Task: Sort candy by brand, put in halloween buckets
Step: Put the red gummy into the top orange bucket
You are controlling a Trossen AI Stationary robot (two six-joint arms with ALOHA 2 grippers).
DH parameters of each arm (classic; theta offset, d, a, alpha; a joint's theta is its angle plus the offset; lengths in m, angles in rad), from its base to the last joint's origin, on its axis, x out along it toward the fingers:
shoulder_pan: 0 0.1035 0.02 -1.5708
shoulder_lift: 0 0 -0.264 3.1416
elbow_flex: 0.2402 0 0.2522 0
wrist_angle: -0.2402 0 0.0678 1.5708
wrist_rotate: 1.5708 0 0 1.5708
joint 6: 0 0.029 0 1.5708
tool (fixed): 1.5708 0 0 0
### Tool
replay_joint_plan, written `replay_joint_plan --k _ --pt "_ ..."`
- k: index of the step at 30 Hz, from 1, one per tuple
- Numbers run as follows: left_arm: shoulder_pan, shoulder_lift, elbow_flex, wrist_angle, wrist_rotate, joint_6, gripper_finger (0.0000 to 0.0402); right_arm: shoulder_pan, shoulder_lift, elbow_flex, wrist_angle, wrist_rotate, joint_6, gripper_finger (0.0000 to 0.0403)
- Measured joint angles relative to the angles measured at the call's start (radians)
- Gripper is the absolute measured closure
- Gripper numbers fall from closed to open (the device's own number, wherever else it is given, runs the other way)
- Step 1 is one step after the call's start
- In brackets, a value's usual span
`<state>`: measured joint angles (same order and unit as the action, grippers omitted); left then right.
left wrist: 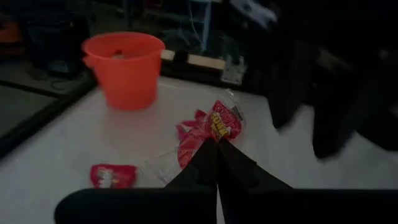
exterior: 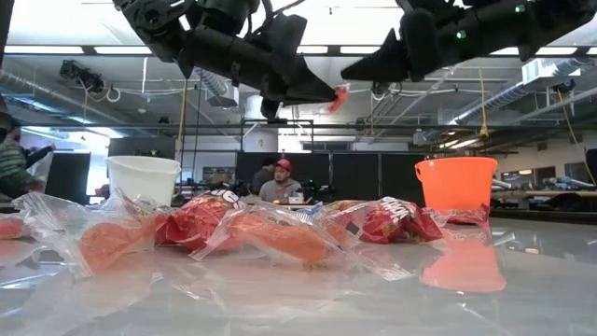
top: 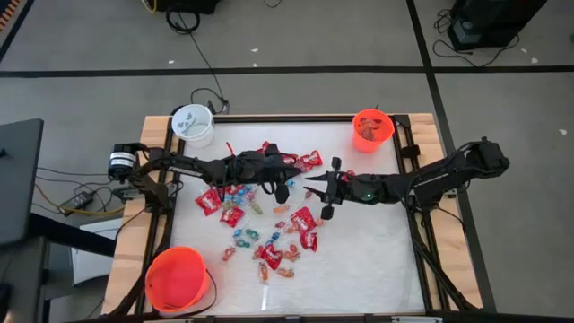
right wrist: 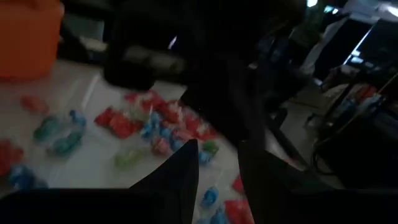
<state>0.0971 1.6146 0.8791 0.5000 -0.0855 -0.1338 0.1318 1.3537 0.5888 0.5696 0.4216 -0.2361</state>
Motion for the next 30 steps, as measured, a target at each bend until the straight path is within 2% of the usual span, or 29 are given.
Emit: replay_joint_plan --k 7,14,18,23,27,30 --pt "0.000 0.000 0.000 0.008 0.105 0.049 0.0397 0.000 0.000 0.000 0.027 0.082 -0.043 0.0278" --pt "0.000 0.000 0.000 -0.011 0.205 0.104 0.0397 0.037 -0.002 0.000 -0.038 0.031 -0.185 0.0267" --pt "-0.001 0.000 0.000 -0.012 0.263 0.132 0.0397 0.044 -0.001 0.000 -0.060 0.036 -0.202 0.0255" --pt "-0.001 0.000 0.000 -0.003 0.280 0.132 0.0397 0.044 -0.001 0.000 -0.056 0.018 -0.192 0.0249" --pt "-0.001 0.000 0.000 -0.005 0.280 0.131 0.0397 0.044 -0.001 0.000 -0.054 -0.002 -0.174 0.0268" --pt "-0.001 0.000 0.000 -0.006 0.280 0.125 0.0397 0.044 -0.001 0.000 -0.053 -0.004 -0.160 0.0308"
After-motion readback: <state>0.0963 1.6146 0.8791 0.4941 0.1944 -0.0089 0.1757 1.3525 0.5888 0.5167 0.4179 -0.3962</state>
